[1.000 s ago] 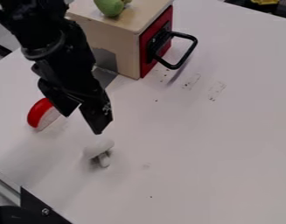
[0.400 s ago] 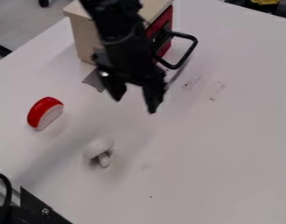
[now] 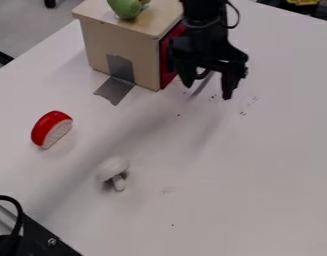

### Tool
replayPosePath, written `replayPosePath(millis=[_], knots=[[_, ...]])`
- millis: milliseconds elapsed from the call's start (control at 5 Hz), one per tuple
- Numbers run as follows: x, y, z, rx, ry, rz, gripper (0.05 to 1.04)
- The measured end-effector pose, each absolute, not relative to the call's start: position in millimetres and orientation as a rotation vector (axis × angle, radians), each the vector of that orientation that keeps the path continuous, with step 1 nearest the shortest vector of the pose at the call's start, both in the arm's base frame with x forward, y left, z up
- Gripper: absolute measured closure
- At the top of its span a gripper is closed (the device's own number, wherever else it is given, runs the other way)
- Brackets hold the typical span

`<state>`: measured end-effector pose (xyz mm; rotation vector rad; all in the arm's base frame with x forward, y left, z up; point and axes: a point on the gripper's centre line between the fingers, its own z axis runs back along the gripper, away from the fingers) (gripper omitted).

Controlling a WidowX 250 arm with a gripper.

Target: Opened the drawer.

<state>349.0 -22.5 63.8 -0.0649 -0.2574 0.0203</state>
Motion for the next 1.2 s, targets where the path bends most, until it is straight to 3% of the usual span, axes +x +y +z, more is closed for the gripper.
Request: replayPosePath(millis=[600, 1000, 1200], knots=[[420, -12, 43, 0.07, -0.26, -0.009, 0.084], [435, -8, 28, 0.089, -0.226, -0.003, 0.086], [428, -7, 15, 0.096, -0.181, -0.01, 0.085]])
